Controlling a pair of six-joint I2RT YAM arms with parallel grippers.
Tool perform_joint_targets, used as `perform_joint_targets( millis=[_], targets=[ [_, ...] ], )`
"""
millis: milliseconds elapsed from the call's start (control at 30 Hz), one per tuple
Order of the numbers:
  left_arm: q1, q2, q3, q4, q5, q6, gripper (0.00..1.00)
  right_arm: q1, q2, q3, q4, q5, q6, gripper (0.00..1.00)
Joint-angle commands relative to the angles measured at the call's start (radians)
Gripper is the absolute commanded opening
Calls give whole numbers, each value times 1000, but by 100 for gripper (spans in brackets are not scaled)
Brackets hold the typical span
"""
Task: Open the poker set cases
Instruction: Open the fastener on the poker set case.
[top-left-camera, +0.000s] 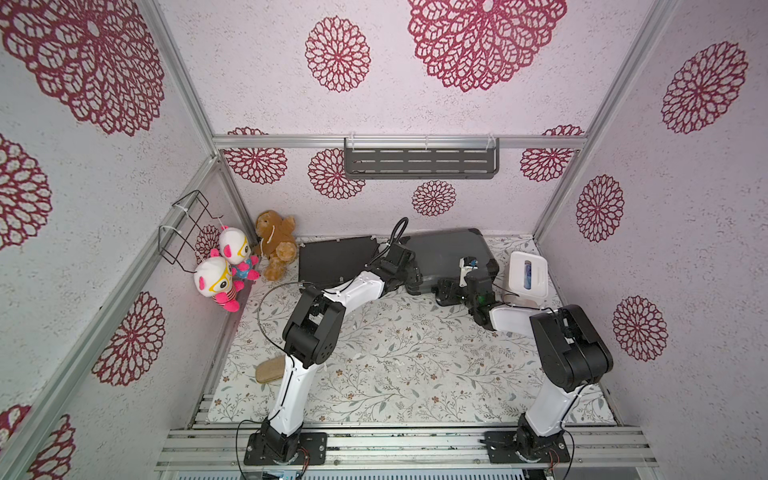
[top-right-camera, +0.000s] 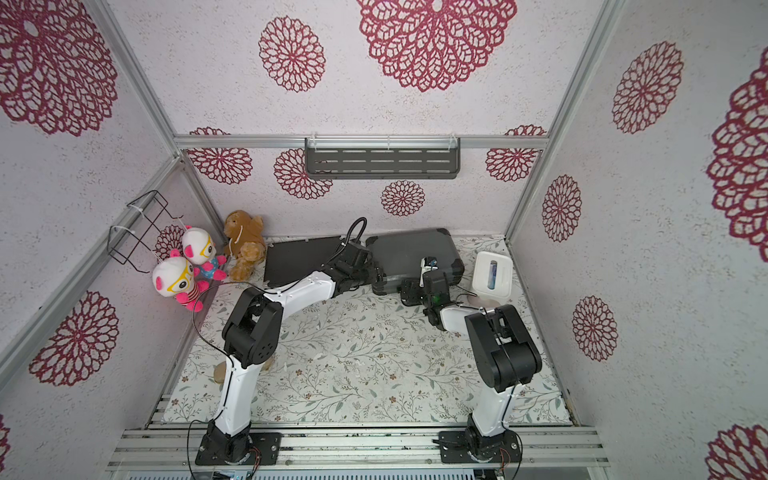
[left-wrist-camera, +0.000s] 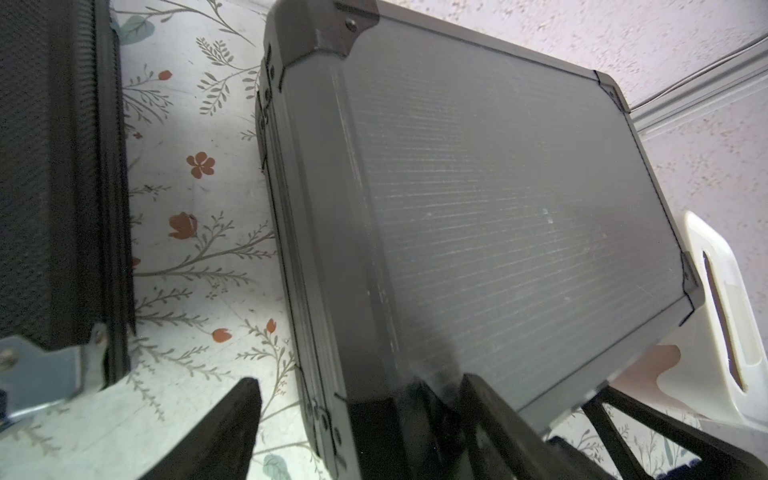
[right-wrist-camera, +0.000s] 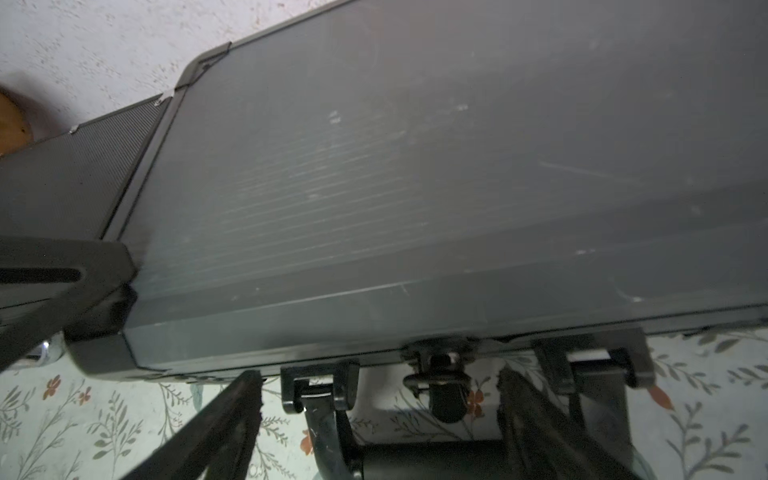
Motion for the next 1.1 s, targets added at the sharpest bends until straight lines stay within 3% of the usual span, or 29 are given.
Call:
perform_joint_targets(
  millis=[0, 567, 800, 967, 1067],
  targets=[
    [-22, 69, -74, -269, -2, 38, 78, 1, 4, 28, 57, -20, -13, 91],
    [-21, 67, -71, -272, -10, 47, 79, 70, 25, 36, 135, -114, -131, 90],
    [-21, 69, -66, -278, -15, 49, 79, 162, -101, -119, 179, -65, -178, 89],
    [-23, 67, -67, -280, -15, 49, 79, 180, -238, -253, 224, -12, -119, 89],
    [-24, 64, -73, -273, -14, 48, 79, 178, -309, -268, 156, 78, -60, 90]
  ],
)
